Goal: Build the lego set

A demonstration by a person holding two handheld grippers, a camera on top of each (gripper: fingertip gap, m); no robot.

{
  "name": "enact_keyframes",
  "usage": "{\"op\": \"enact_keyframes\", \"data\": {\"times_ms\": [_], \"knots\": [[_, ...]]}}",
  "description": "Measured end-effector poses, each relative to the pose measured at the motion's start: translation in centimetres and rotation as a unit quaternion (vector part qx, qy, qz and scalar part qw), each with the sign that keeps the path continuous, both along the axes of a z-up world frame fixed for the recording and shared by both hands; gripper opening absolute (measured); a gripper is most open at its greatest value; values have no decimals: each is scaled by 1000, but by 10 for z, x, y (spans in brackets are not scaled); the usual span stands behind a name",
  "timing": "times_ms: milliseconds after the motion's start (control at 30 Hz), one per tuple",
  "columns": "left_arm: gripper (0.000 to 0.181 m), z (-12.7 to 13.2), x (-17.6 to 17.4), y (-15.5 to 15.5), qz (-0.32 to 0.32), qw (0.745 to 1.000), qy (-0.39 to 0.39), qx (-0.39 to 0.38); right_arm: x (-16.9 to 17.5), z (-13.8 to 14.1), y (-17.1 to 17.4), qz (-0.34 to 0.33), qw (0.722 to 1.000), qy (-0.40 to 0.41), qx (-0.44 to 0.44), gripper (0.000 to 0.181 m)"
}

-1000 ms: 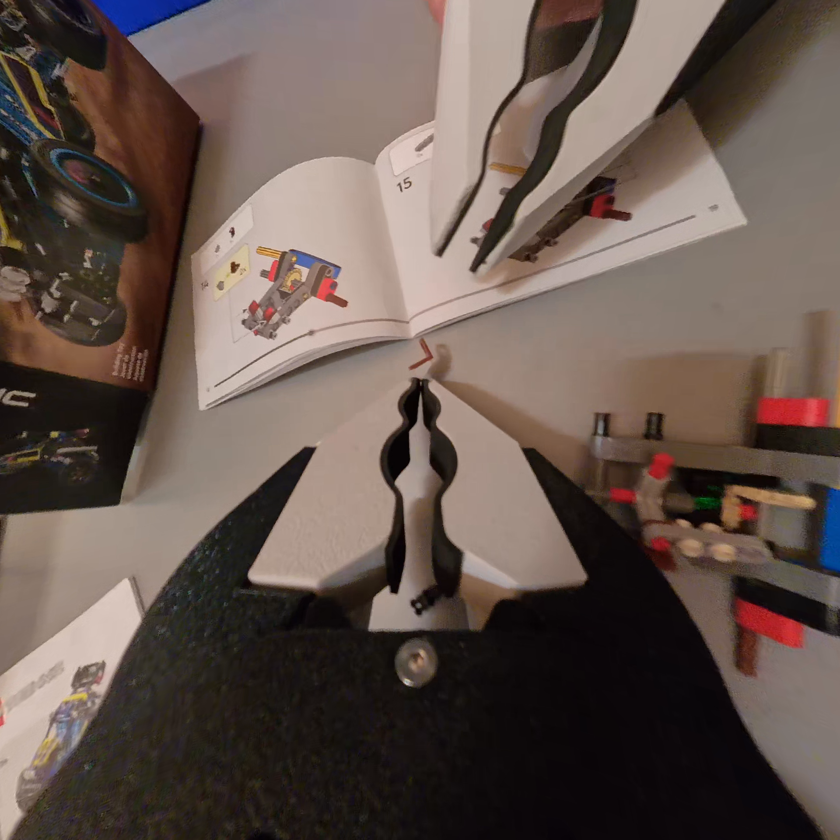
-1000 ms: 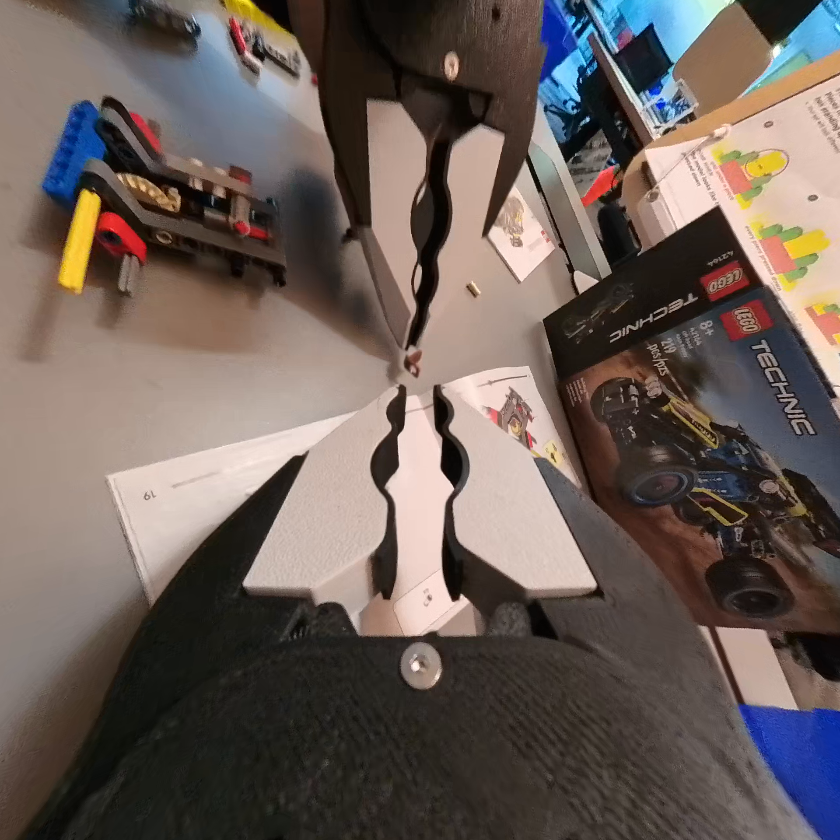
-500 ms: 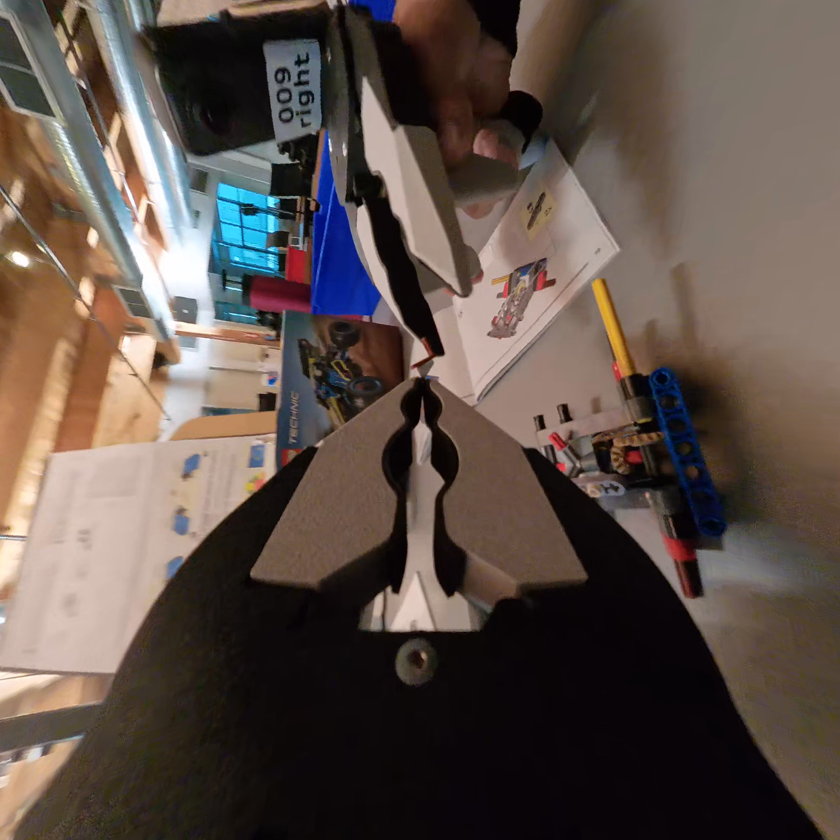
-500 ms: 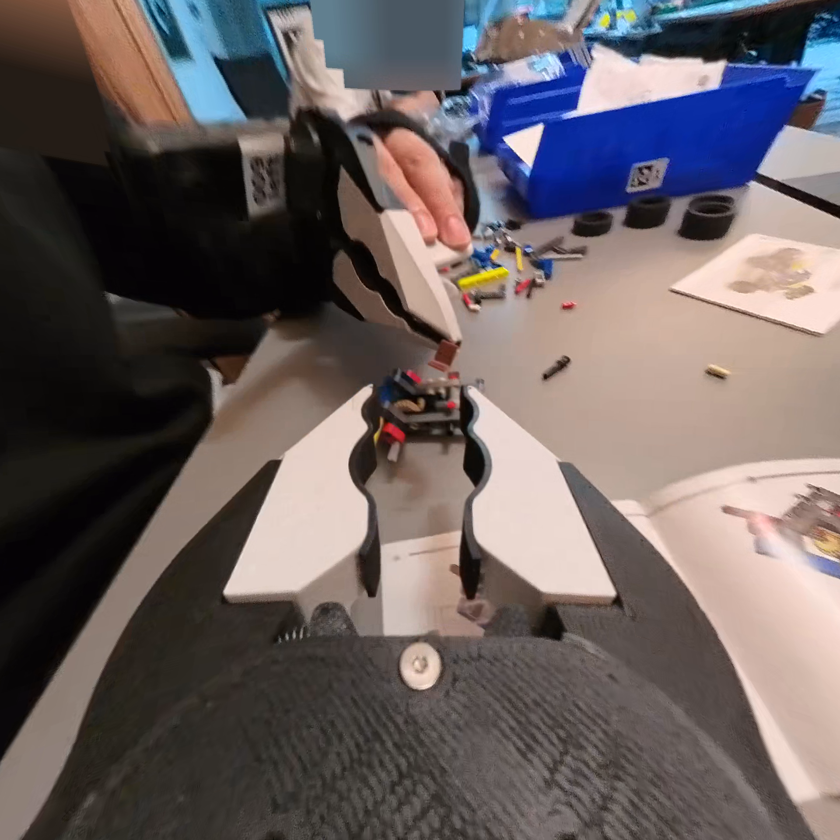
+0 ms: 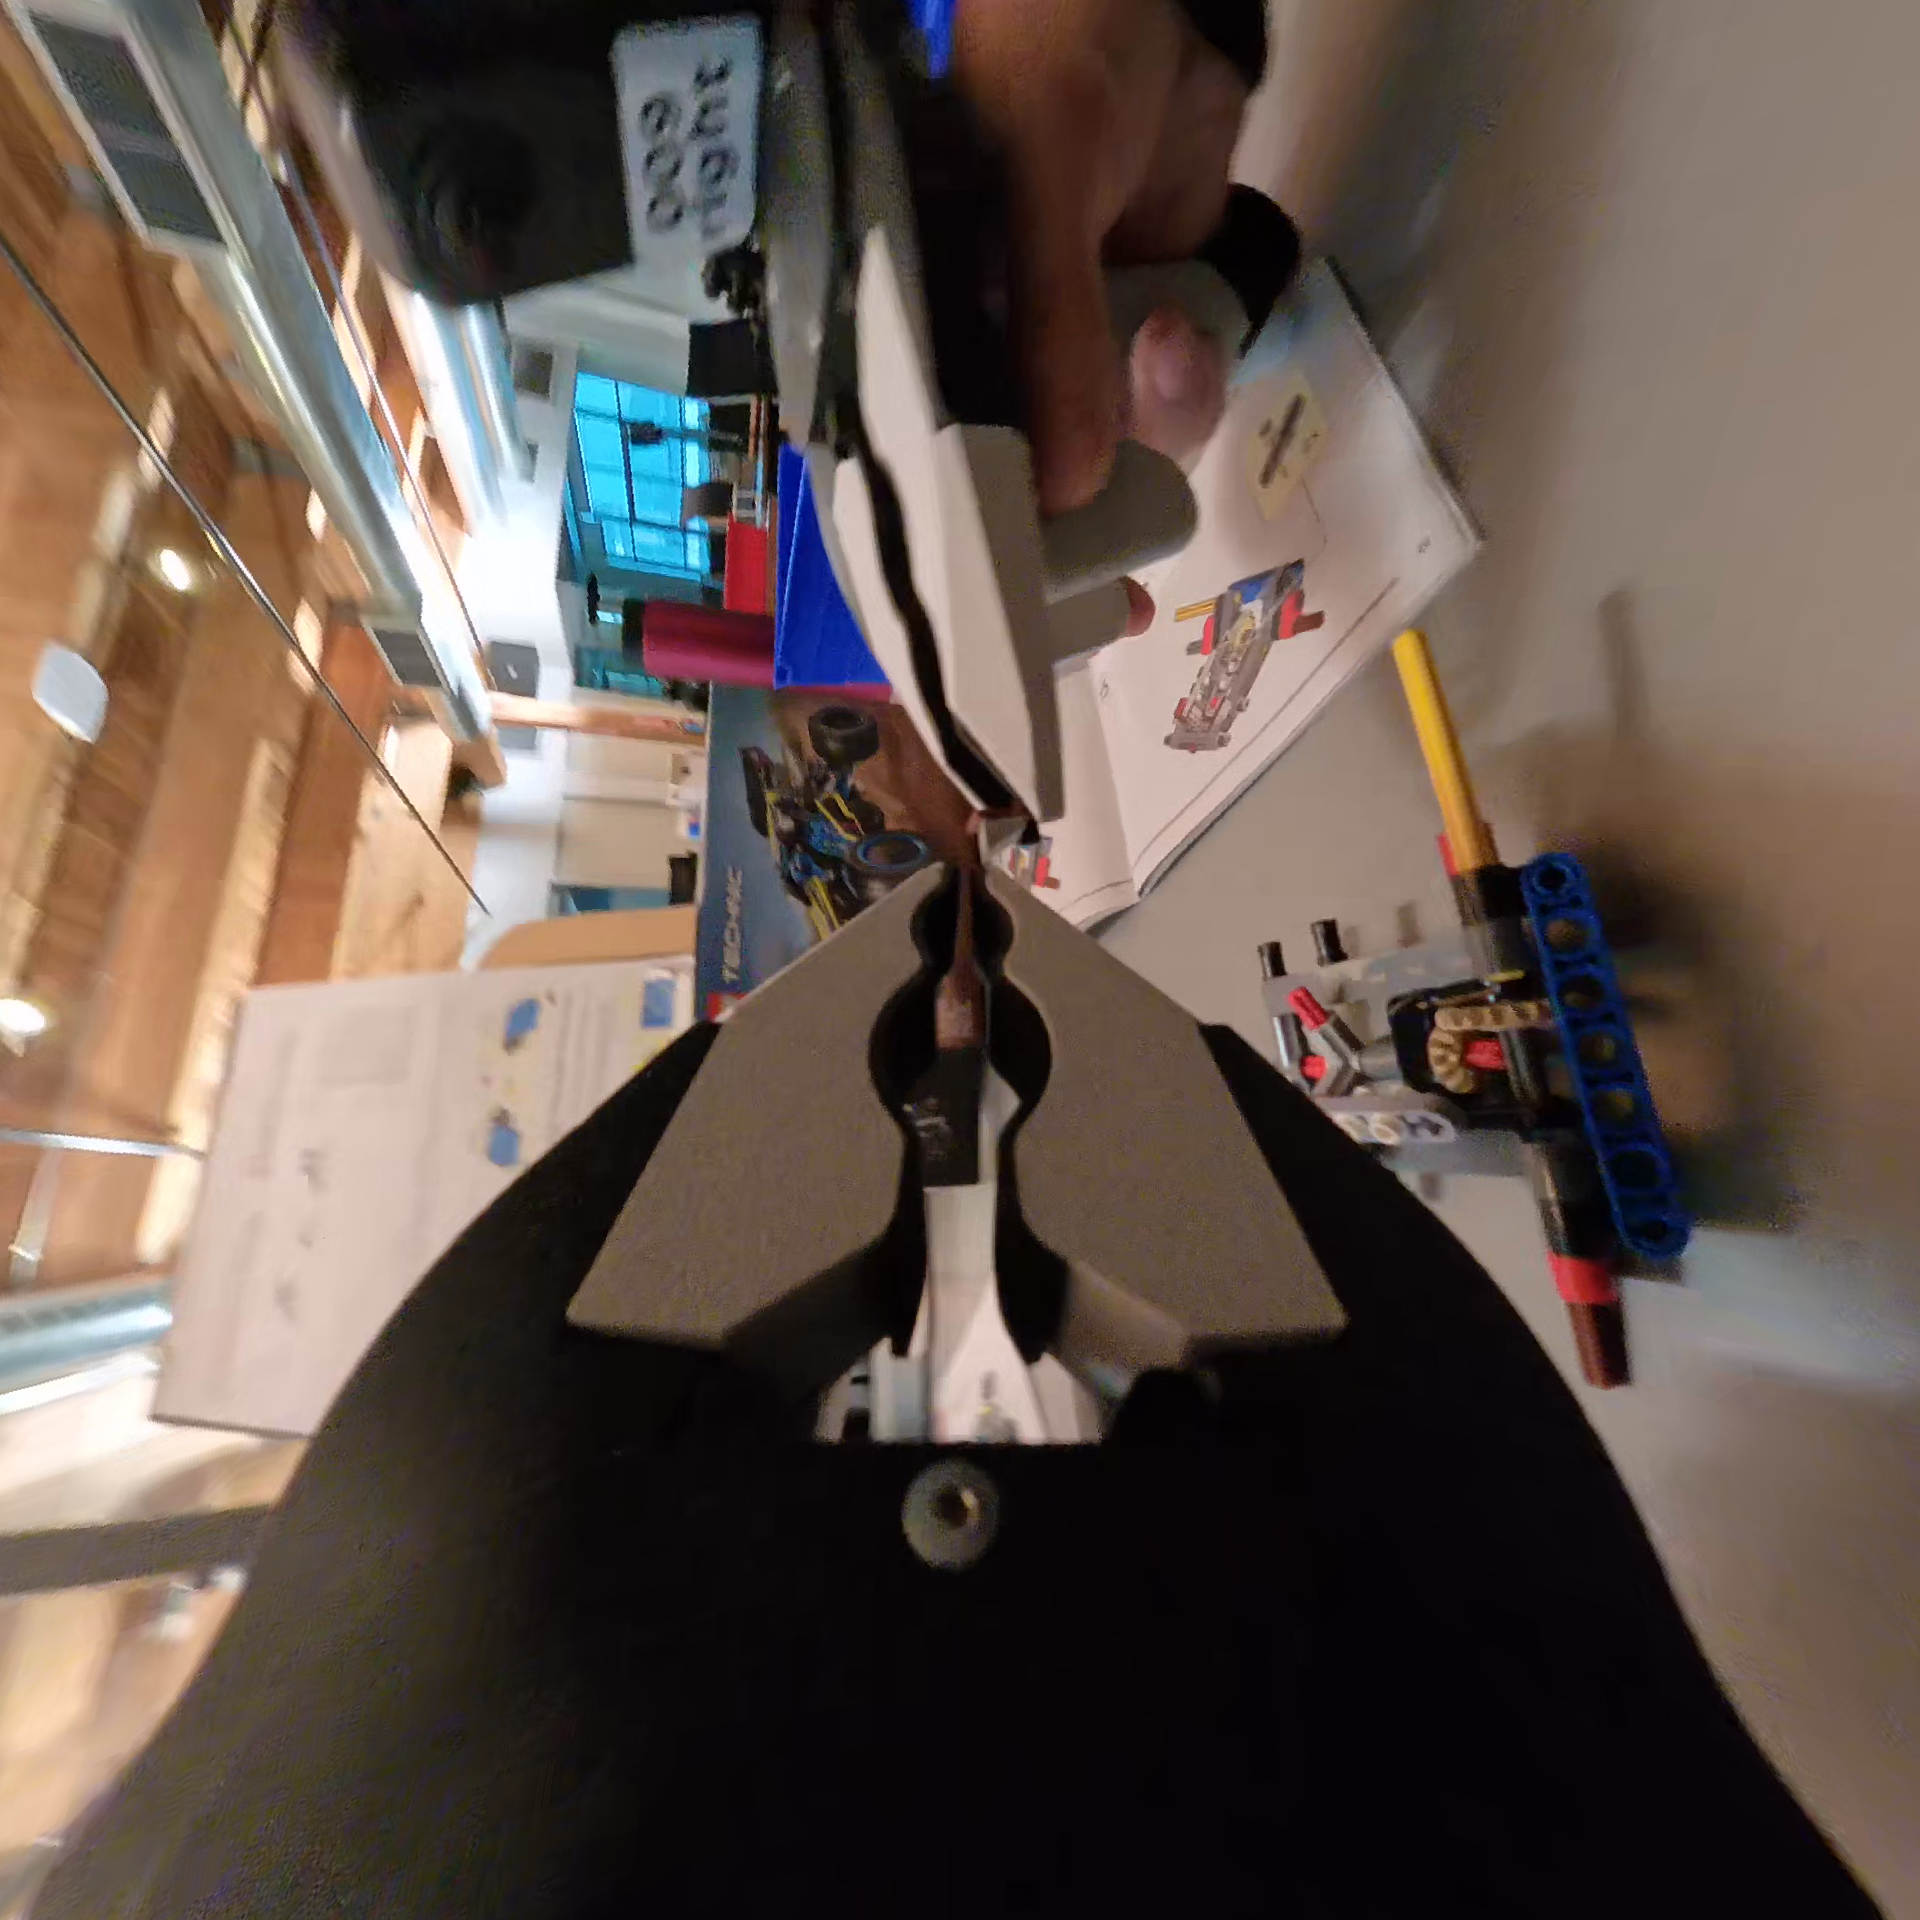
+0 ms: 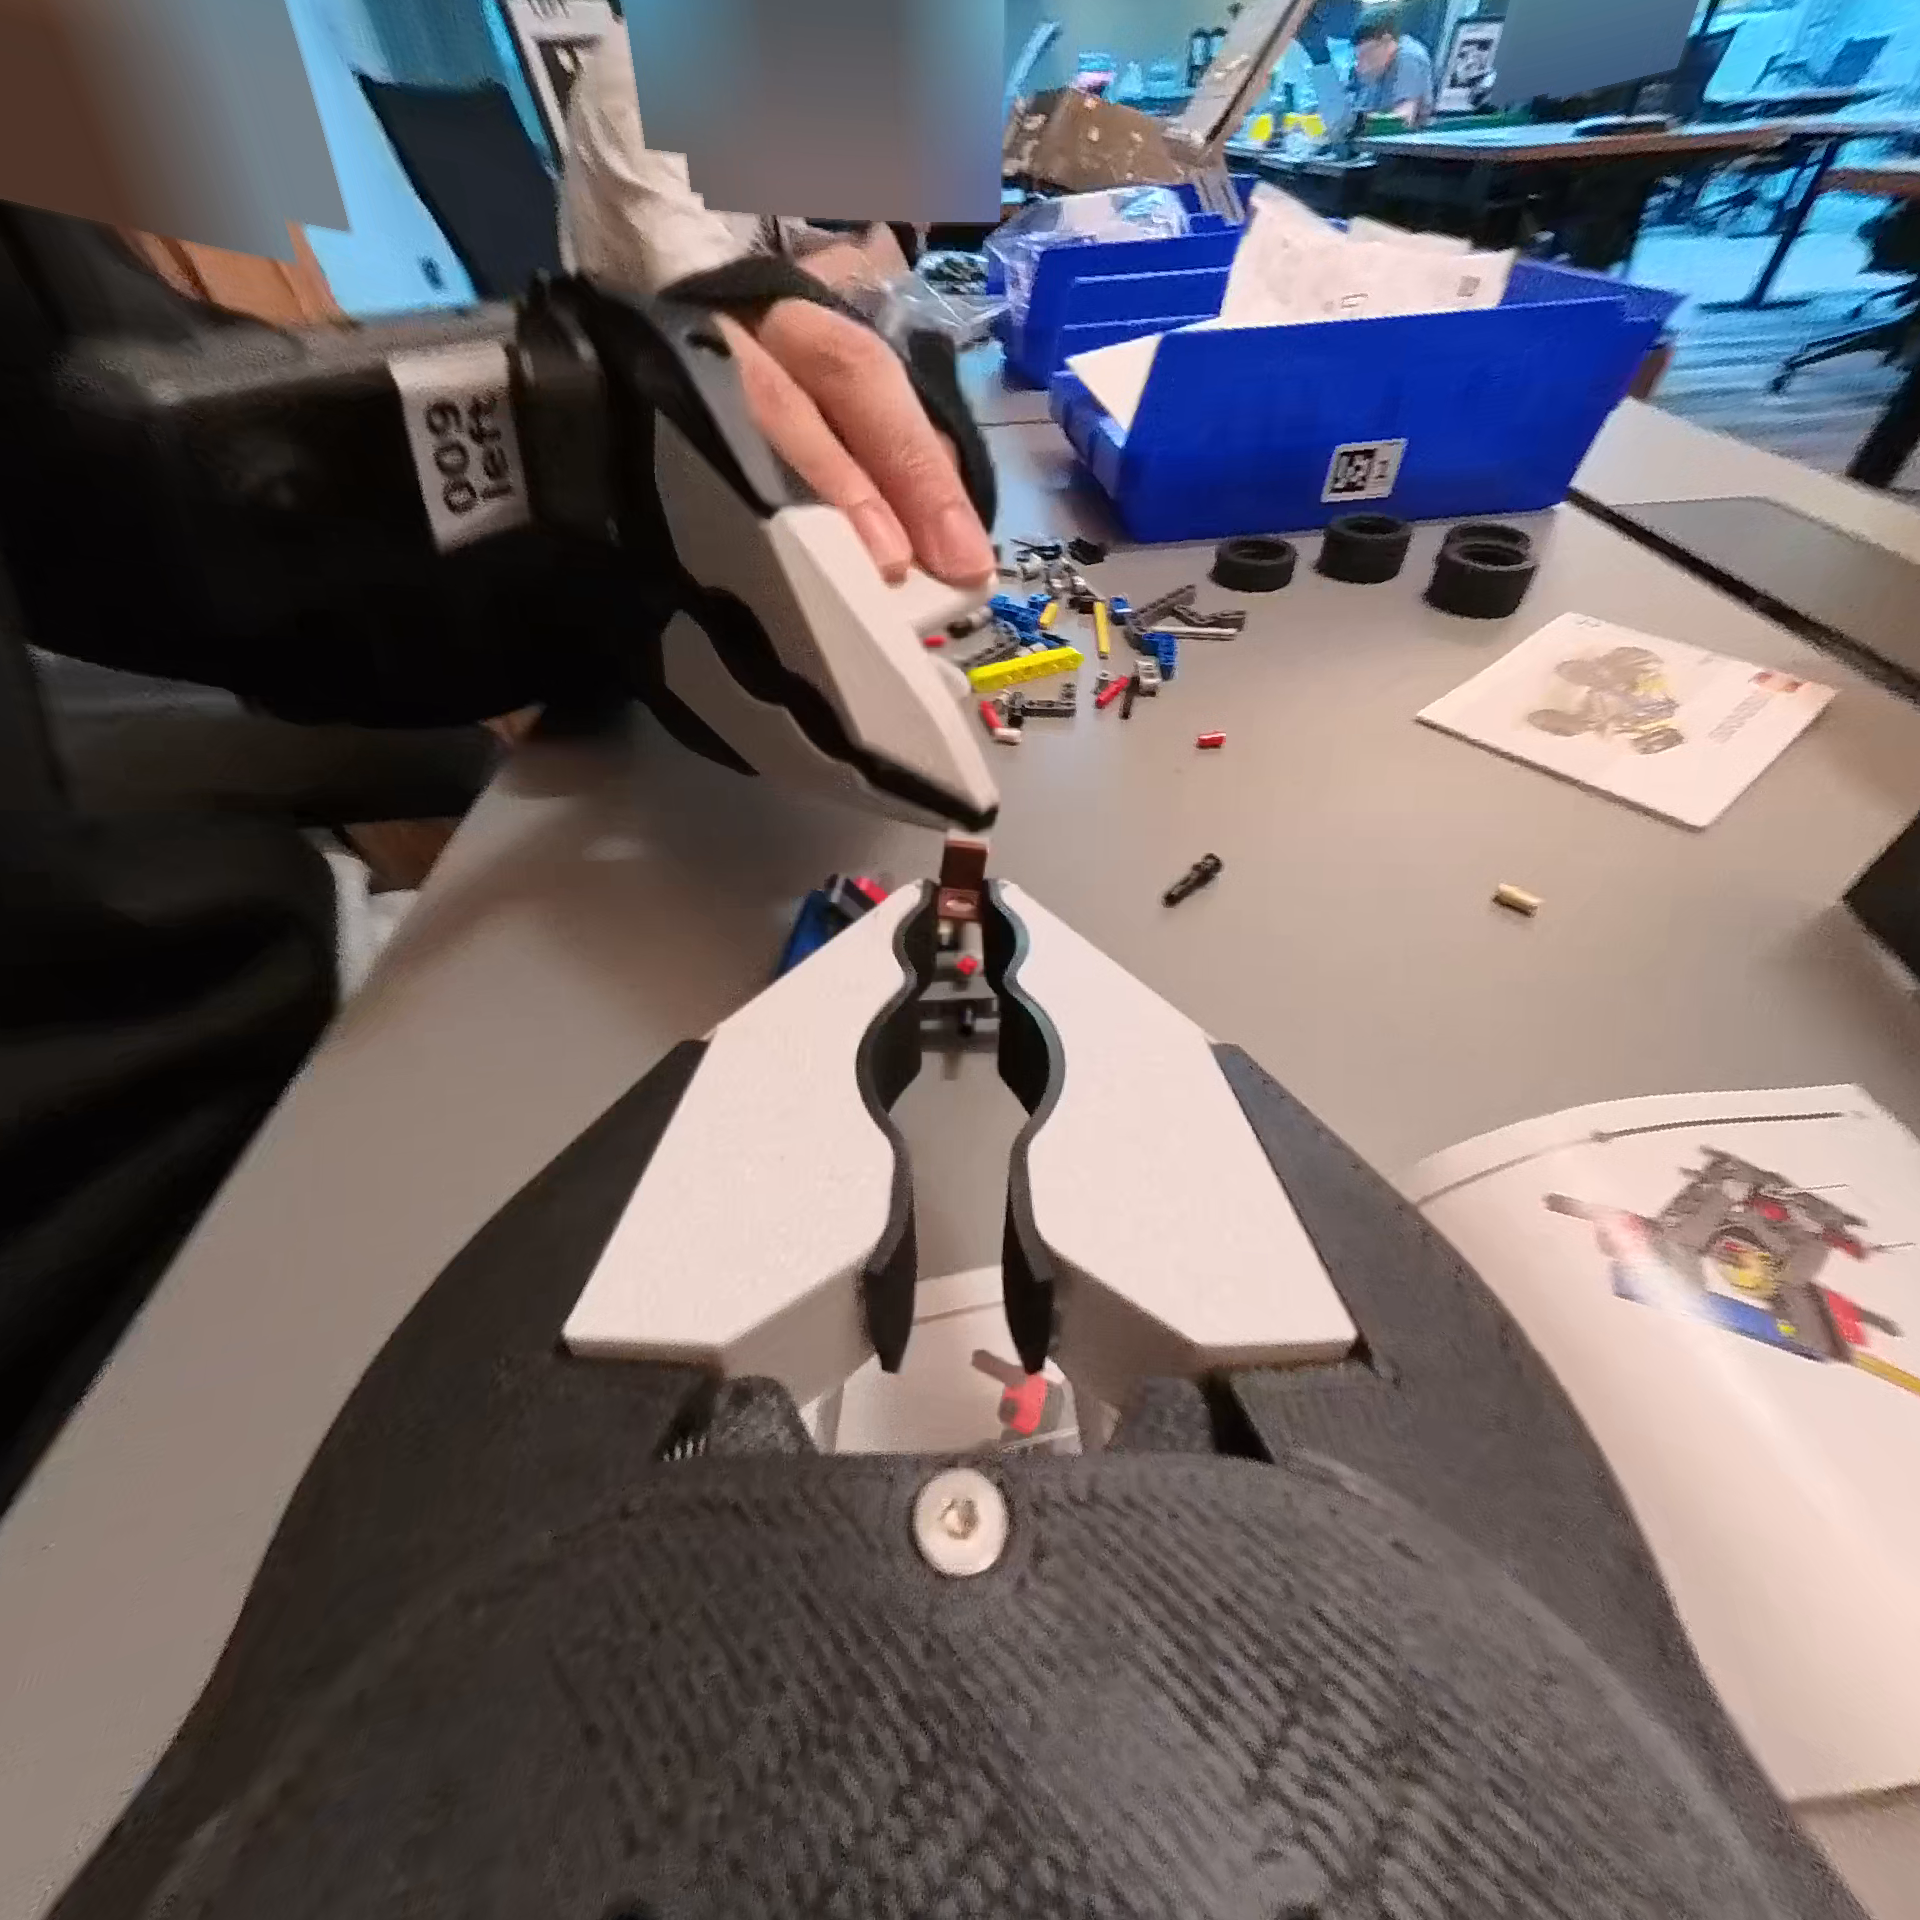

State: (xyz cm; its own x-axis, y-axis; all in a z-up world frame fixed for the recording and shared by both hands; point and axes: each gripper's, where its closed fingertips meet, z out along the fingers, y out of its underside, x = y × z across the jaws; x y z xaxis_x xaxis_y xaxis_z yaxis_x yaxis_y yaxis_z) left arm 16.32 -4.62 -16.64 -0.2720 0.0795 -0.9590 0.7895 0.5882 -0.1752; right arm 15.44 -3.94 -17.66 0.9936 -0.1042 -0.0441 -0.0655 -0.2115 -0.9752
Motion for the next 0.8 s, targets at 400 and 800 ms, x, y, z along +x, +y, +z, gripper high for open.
{"op": "enact_keyframes", "data": {"times_ms": [400, 800], "knots": [[28, -4, 7, 19, 164, 711, 626, -275, 30, -2, 12, -180, 930, -293, -128, 6], [6, -4, 6, 16, 189, 678, 646, -295, 23, 1, 17, -178, 897, -373, -157, 6]]}}
